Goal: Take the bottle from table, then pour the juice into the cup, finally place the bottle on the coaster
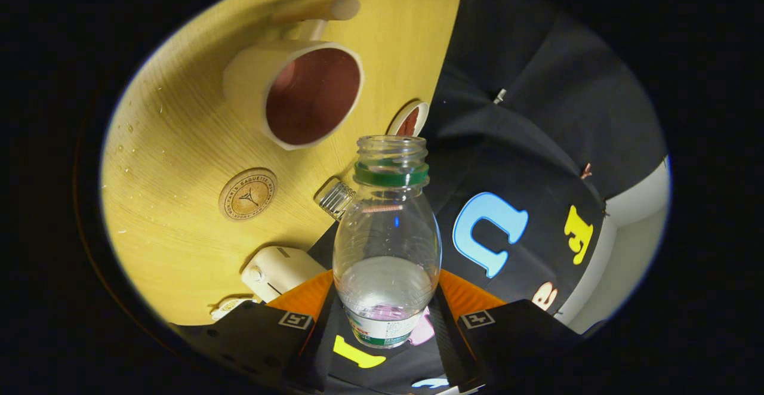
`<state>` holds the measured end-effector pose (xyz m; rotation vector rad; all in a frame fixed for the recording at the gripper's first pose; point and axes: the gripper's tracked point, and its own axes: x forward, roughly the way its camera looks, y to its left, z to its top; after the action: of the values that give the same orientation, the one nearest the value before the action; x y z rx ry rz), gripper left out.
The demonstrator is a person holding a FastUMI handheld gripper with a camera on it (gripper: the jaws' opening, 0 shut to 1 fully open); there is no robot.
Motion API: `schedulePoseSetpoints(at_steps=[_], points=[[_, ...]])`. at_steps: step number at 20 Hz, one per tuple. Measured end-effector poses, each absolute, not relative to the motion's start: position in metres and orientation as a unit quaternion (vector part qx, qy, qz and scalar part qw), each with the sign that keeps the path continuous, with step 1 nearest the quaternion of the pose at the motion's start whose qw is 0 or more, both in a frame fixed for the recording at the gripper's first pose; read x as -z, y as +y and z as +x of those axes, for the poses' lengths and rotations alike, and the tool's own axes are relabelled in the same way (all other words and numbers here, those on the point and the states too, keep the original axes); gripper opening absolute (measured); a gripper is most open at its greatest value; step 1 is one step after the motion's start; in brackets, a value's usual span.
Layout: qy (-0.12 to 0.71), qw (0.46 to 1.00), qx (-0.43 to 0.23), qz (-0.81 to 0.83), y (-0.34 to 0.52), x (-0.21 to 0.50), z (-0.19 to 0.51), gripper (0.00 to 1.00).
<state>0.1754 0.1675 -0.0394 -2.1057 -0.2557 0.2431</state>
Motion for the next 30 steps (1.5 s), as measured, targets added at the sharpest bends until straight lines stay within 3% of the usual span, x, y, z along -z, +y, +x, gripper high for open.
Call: schedulePoseSetpoints(at_steps=[8,18,24,30], points=[[-0.066,0.652,-0.102,-0.748,0.124,0.004,0.159,0.75],[0.044,0.857,-0.123,-0.498,0.087,-0.016,0.167,0.75],[0.064,0.931,-0.149,-0.328,0.096,-0.016,0.179,0.75],[0.051,0.965,-0.178,-0.183,0.117,-0.012,0.193,0.75]])
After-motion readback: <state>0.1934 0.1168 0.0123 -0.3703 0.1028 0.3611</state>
